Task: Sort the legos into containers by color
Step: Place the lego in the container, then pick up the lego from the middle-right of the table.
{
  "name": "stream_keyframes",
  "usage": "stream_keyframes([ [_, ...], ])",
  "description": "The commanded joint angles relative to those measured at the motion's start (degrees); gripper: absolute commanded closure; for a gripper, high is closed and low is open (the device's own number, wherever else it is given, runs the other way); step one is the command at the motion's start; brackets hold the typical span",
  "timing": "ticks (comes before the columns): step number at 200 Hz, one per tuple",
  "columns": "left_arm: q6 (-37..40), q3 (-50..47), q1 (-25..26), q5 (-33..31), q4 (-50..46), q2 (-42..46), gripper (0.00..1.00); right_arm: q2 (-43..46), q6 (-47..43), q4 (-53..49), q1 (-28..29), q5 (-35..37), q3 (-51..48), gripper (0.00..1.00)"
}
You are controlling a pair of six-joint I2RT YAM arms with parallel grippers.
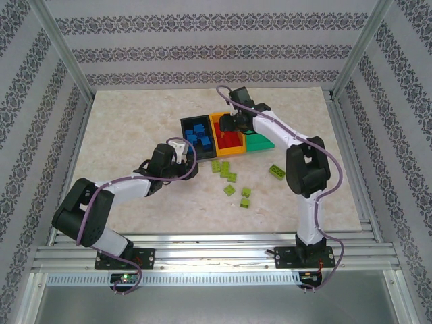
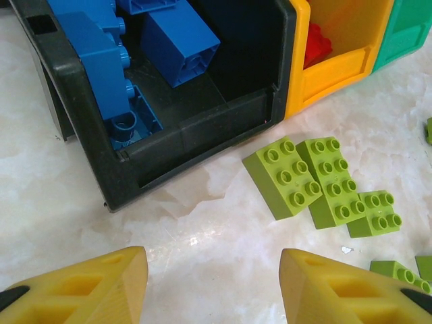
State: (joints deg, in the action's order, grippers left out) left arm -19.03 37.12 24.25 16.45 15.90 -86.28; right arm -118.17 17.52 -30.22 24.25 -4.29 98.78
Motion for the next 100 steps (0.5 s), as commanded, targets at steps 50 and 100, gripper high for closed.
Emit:
stream_keyframes([
  [50,-0.04,-0.80,-0.96,1.97,1.43,1.21,0.46,23.93,-3.10,-0.64,-2.87,6.34,-28.62,0.41],
  [100,-1.78,-0.48,-0.98,3.38,1.54,0.39,0.45,30.44,-1.26,0.22,-11.02,4.76,-43.52,0.28],
])
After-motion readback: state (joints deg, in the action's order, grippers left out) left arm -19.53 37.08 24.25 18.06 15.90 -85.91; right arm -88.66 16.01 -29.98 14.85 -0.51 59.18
